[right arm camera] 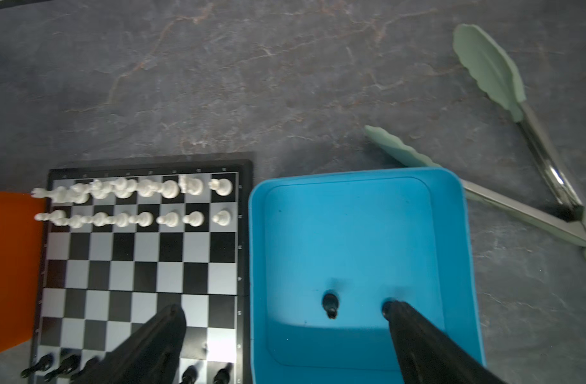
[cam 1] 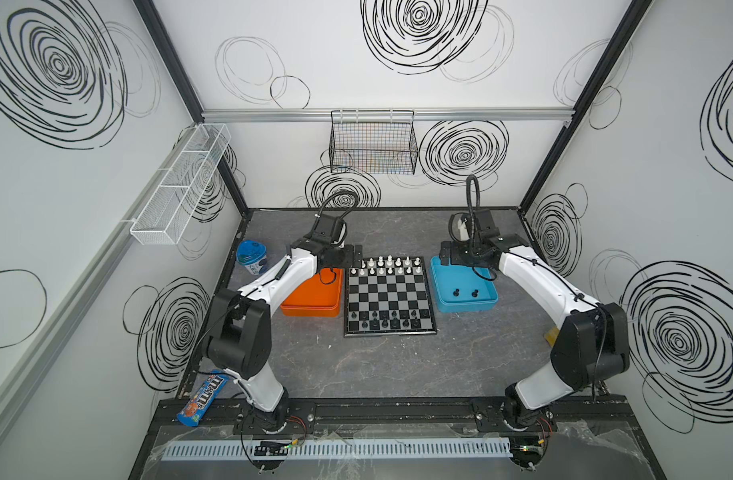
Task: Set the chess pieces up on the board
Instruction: 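Raise the right gripper over the blue tray while the left gripper moves, then lower the open right gripper onto a black piece in the blue tray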
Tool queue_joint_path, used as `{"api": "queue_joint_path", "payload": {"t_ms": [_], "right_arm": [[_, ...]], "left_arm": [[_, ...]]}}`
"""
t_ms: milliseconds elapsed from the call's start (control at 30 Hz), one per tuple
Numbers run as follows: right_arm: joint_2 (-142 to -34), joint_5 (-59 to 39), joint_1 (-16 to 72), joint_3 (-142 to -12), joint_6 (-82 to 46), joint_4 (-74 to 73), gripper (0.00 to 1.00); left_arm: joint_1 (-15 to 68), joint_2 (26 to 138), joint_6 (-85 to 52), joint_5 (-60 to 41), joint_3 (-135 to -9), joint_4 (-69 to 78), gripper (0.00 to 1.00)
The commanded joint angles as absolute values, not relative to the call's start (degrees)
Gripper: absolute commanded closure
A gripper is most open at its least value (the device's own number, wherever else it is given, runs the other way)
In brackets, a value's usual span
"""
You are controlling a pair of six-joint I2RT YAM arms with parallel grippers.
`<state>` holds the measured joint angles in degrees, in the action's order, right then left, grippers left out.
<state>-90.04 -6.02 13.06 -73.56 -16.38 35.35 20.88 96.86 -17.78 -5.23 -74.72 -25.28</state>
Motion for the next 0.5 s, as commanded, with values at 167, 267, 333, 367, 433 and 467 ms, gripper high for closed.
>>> {"api": "queue_joint_path", "payload": {"t_ms": [167,267,333,367,433,467], "right_arm": [[-91.6,-7.6,9.2,-67.6,-12.7,37.4,0.08],[-91.8,-7.7,9.2,-65.2,-12.8,36.1,0.13],[-92.3,-7.7,9.3,-64.0,-12.8,35.5,0.17],[-92.5,-7.7,9.3,-63.5,-12.8,35.4,0.19],[-93.2,-7.6,9.3,-63.1,-12.9,35.2,0.23],[-93.5,-7.5,9.4,-63.0,-12.9,35.1,0.23]], "left_arm": [[27.6,97.7,-19.1,-4.2,-82.2,-23.7,0.03],[27.6,99.2,-17.8,-3.0,-84.8,-24.8,0.03],[26.9,100.0,-17.2,-2.5,-85.9,-25.1,0.03],[26.6,100.1,-17.1,-2.6,-86.0,-25.0,0.03],[25.9,100.3,-16.9,-3.0,-85.6,-24.5,0.03],[25.6,100.4,-16.8,-3.1,-85.3,-24.3,0.03]]}}
